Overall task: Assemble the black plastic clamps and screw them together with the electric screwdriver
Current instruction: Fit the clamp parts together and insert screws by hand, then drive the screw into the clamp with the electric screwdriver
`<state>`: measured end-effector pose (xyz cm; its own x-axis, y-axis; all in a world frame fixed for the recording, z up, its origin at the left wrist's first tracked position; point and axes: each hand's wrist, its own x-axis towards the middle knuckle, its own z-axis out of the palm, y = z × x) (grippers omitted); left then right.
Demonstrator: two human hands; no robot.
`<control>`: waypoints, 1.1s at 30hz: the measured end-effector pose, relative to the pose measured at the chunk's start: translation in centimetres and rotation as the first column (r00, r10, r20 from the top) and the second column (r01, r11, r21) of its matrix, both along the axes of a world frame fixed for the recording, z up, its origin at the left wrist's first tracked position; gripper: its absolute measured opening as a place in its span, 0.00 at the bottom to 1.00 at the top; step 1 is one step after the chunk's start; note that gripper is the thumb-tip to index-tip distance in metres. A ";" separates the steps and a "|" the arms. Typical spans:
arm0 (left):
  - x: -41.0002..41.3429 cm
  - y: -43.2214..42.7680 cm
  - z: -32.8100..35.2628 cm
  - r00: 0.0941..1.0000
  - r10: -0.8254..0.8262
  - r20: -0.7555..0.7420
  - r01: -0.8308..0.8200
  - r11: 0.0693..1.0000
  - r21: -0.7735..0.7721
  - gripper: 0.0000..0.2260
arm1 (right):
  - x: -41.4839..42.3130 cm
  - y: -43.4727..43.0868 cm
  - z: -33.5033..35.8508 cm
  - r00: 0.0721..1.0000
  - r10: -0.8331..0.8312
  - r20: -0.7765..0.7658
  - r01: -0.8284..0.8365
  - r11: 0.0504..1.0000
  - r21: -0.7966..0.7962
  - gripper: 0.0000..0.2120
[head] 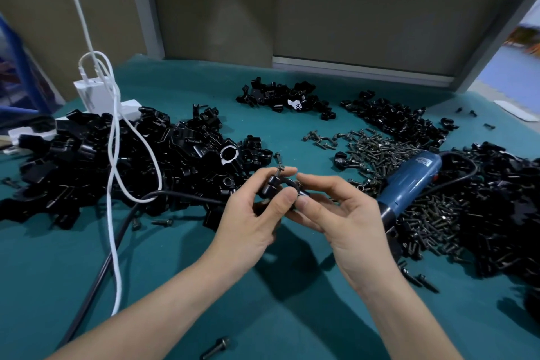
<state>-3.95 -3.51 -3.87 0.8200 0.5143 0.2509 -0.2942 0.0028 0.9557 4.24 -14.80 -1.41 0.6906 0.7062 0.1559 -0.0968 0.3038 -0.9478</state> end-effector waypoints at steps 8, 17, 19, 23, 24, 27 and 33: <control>0.1 0.0 -0.3 0.984 0.177 0.027 -0.179 0.977 0.116 0.07 | -0.6 0.0 -0.7 0.996 0.011 0.083 -0.008 1.000 -0.026 0.12; 0.0 0.0 0.1 0.988 0.147 0.051 -0.152 0.983 0.103 0.07 | 2.7 -2.9 0.9 0.778 -0.379 0.501 0.522 0.833 -0.181 0.05; -0.1 0.0 0.2 0.988 0.147 0.043 -0.150 0.984 0.093 0.08 | 4.9 -4.5 1.3 0.579 -0.538 0.612 0.787 0.566 -0.247 0.09; -0.1 -0.1 0.3 0.991 0.133 0.018 -0.134 0.984 0.117 0.09 | 7.7 -5.3 0.2 0.681 -0.406 0.610 0.730 0.313 -0.607 0.31; -0.1 -0.2 0.3 0.991 0.131 0.010 -0.131 0.983 0.125 0.09 | 7.9 -5.1 0.0 0.701 -0.395 0.593 0.708 0.287 -0.646 0.34; -0.2 -0.3 0.3 0.991 0.133 -0.015 -0.129 0.979 0.155 0.10 | 8.9 -4.2 0.4 0.714 -0.436 0.548 0.677 0.232 -0.699 0.39; -0.3 -0.5 0.0 0.989 0.132 -0.060 -0.121 0.978 0.170 0.07 | 10.2 -3.7 1.4 0.769 -0.512 0.383 0.569 0.276 -0.774 0.30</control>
